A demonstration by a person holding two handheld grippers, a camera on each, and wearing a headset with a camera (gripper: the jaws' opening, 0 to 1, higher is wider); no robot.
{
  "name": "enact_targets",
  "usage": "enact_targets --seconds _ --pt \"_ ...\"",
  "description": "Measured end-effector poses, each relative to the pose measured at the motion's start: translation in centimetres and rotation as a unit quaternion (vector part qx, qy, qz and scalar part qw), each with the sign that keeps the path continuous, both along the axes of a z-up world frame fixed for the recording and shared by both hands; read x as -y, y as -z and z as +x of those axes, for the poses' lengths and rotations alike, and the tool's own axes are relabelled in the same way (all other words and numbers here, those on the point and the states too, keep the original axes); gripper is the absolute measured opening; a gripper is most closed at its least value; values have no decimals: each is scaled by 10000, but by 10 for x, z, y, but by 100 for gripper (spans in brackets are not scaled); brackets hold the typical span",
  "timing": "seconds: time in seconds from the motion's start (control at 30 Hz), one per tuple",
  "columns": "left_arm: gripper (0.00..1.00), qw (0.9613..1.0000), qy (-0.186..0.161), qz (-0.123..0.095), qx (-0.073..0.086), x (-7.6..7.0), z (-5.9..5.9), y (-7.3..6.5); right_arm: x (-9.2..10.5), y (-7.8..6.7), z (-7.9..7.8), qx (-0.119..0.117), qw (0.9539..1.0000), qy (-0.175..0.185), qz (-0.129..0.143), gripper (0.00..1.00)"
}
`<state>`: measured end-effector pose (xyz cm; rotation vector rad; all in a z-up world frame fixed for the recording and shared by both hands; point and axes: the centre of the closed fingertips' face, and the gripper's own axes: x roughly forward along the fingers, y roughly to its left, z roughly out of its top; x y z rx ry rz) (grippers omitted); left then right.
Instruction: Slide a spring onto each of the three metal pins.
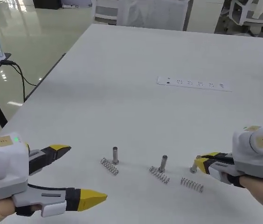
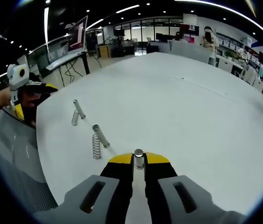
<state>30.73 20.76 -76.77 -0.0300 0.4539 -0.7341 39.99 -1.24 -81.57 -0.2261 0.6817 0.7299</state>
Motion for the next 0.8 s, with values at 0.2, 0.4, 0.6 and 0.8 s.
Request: enact_targets --seconds 0.2,0.4,0.6,0.8 --pt "94 10000 -38 -45 31 -1 2 -4 1 -2 1 29 10000 32 11 11" --pt "94 10000 16 -20 21 2 2 -3 3 -12 1 113 9997 68 187 15" --pt "94 10000 84 -12 16 5 2 -4 9 -12 -6 85 9996 -156 233 20" --pt "95 9999 103 19 21 4 2 -5 12 -15 -15 208 9984 -522 68 22"
